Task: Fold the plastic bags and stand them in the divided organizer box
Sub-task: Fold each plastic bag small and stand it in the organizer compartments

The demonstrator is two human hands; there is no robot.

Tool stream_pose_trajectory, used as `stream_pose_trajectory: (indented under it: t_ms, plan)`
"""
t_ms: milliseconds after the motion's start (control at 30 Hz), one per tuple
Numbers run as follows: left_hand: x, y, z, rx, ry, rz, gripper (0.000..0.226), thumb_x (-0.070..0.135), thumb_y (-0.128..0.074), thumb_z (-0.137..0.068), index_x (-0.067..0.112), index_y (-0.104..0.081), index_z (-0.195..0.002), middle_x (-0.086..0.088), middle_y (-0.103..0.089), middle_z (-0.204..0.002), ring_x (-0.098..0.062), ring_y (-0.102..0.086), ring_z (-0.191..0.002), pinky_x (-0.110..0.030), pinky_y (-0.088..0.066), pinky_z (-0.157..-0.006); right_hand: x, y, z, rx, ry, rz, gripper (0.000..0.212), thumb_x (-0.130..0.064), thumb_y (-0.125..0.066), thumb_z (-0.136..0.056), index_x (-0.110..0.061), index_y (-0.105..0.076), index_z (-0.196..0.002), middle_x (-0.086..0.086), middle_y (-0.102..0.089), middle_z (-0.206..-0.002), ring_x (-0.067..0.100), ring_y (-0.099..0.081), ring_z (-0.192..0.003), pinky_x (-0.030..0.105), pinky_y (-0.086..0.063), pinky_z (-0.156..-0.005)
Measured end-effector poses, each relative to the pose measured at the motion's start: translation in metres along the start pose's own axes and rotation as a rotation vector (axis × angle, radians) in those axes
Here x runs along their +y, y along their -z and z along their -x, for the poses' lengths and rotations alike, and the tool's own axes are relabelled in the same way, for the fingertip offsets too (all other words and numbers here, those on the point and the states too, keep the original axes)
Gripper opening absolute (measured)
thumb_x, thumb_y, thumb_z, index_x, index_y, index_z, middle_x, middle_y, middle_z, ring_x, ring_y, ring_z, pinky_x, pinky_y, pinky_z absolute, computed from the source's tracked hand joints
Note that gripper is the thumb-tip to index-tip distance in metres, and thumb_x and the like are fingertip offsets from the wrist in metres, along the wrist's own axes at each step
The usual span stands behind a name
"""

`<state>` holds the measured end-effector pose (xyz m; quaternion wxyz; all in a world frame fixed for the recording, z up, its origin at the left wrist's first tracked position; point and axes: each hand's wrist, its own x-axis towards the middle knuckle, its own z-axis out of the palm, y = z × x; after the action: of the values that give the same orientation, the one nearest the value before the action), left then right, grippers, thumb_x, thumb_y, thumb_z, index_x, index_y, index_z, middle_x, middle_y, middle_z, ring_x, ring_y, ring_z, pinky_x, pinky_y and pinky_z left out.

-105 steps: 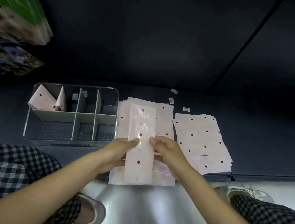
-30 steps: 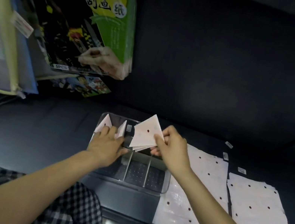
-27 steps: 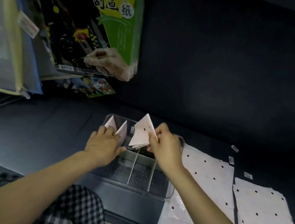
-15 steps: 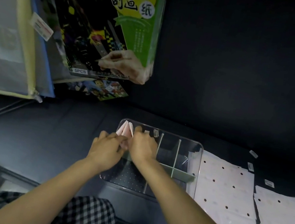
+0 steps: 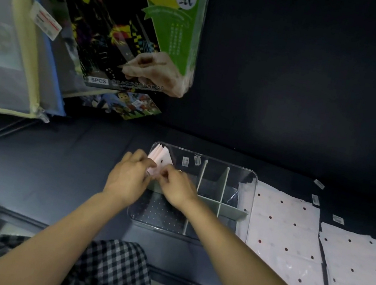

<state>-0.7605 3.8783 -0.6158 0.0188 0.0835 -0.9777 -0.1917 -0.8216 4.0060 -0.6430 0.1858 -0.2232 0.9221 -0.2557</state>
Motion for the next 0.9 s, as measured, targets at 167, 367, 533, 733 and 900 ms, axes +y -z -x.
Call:
stream_pose_trajectory:
  t_ms: [167, 367, 533, 733, 900]
  plan:
    - [0.007, 0.001, -0.002, 0.006, -0.033, -0.149, 0.034, 0.028, -0.054, -0.092, 0.018, -0.059, -0.124, -0.005, -0.049, -0.117, -0.026, -0.041, -0.108, -0.035, -0.039, -0.086, 0.022, 0.028, 0.045, 0.155, 0.107, -0.086, 0.022, -0.027, -0.047, -0.096, -0.016, -0.058, -0.112, 0.004, -0.065, -0.109, 0.021, -0.056, -0.103, 0.033, -0.046, -0.08]
    - [0.053, 0.009, 0.01, 0.107, -0.258, -0.166, 0.026, 0.014, -0.068, -0.082, 0.006, -0.068, -0.107, -0.018, -0.056, -0.105, -0.04, -0.049, -0.098, -0.047, -0.041, -0.076, 0.12, 0.078, 0.154, 0.311, 0.046, -0.144, 0.019, -0.023, -0.053, -0.095, -0.019, -0.06, -0.112, -0.008, -0.062, -0.111, 0.008, -0.055, -0.105, 0.026, -0.044, -0.093]
    - [0.113, -0.009, 0.041, 0.084, -0.573, -0.002, 0.022, 0.01, -0.072, -0.08, 0.004, -0.069, -0.101, -0.013, -0.061, -0.094, -0.035, -0.056, -0.085, -0.044, -0.049, -0.073, 0.212, 0.086, 0.248, 0.137, -0.207, 0.041, 0.038, -0.03, -0.061, -0.09, -0.02, -0.053, -0.126, -0.008, -0.054, -0.13, 0.01, -0.05, -0.117, 0.016, -0.037, -0.092]
    - [0.168, -0.09, 0.096, -0.437, -0.623, 0.116, 0.036, 0.031, -0.055, -0.094, 0.02, -0.054, -0.128, 0.003, -0.05, -0.132, -0.015, -0.042, -0.124, -0.029, -0.037, -0.102, 0.268, 0.058, 0.313, -0.109, -0.122, 0.245, 0.081, -0.047, -0.062, -0.085, -0.026, -0.016, -0.149, -0.012, -0.007, -0.156, 0.005, -0.007, -0.144, 0.016, -0.007, -0.114]
    - [0.176, -0.147, 0.133, -0.692, -0.616, -0.084, 0.082, 0.048, -0.06, -0.086, 0.026, -0.015, -0.151, 0.009, 0.001, -0.159, -0.009, 0.002, -0.146, -0.026, -0.011, -0.115, 0.288, 0.042, 0.327, -0.095, -0.019, 0.338, 0.078, -0.048, -0.057, -0.088, -0.024, -0.015, -0.149, -0.013, 0.007, -0.152, 0.007, 0.005, -0.144, 0.027, -0.006, -0.119]
